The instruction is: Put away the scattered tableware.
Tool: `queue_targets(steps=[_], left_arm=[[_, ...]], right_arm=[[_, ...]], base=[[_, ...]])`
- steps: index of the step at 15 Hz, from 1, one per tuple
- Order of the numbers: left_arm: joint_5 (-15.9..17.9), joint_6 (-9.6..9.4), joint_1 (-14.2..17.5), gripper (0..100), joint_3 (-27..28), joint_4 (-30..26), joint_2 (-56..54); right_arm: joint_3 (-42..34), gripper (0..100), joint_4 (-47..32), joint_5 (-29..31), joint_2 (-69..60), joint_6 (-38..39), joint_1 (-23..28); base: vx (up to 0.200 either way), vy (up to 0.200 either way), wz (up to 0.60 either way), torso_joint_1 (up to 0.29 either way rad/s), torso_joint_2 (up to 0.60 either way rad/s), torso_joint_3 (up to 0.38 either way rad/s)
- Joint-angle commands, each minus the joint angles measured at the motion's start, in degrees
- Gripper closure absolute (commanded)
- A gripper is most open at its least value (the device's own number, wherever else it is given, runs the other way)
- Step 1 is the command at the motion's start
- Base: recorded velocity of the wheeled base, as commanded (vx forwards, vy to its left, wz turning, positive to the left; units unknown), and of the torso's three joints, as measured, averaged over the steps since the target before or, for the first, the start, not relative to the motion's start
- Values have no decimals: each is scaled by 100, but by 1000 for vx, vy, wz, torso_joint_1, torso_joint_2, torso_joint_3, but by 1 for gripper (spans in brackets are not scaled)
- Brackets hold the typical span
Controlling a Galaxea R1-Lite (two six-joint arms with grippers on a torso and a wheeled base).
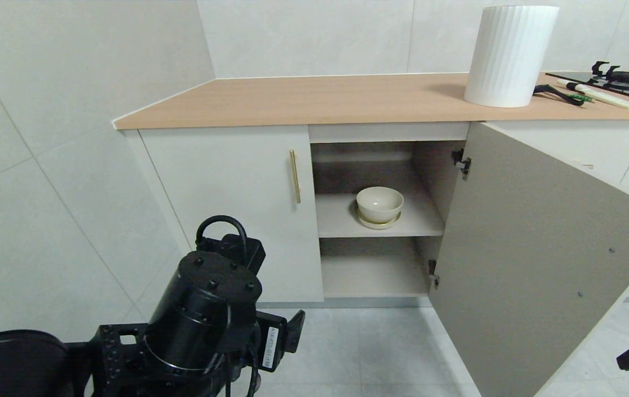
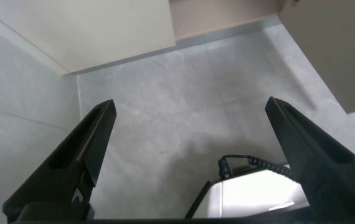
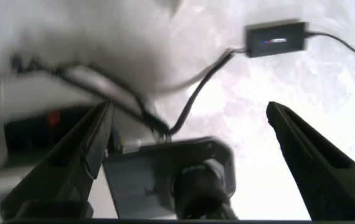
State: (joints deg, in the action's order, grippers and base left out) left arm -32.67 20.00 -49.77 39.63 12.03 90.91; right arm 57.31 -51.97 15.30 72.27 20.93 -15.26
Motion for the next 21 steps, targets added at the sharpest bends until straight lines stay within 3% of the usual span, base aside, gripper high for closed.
queue_targets(steps=[1,3,8,14,18,21], left_arm=[[-2,3,-6,0,1,1,6],[-2,3,-6,0,1,1,24],[-11,3,3,0,1,1,33],[-11,3,3,0,1,1,24],[-11,3,3,0,-8,1,24],[-11,3,-6,0,-8,1,24]], right_arm=[[149,0,3,43,-46,-203,542],[149,0,55,43,-90,-529,893],[140,0,55,52,-2,-529,937],[149,0,178,316,227,-537,1438],[105,0,662,764,552,-520,1869],[96,0,1251,773,807,-494,1992]], base=[[0,0,0,0,0,0],[0,0,0,0,0,0],[0,-120,0,0,4,4],[0,0,0,0,0,0],[0,0,0,0,0,0],[0,0,0,0,0,0]])
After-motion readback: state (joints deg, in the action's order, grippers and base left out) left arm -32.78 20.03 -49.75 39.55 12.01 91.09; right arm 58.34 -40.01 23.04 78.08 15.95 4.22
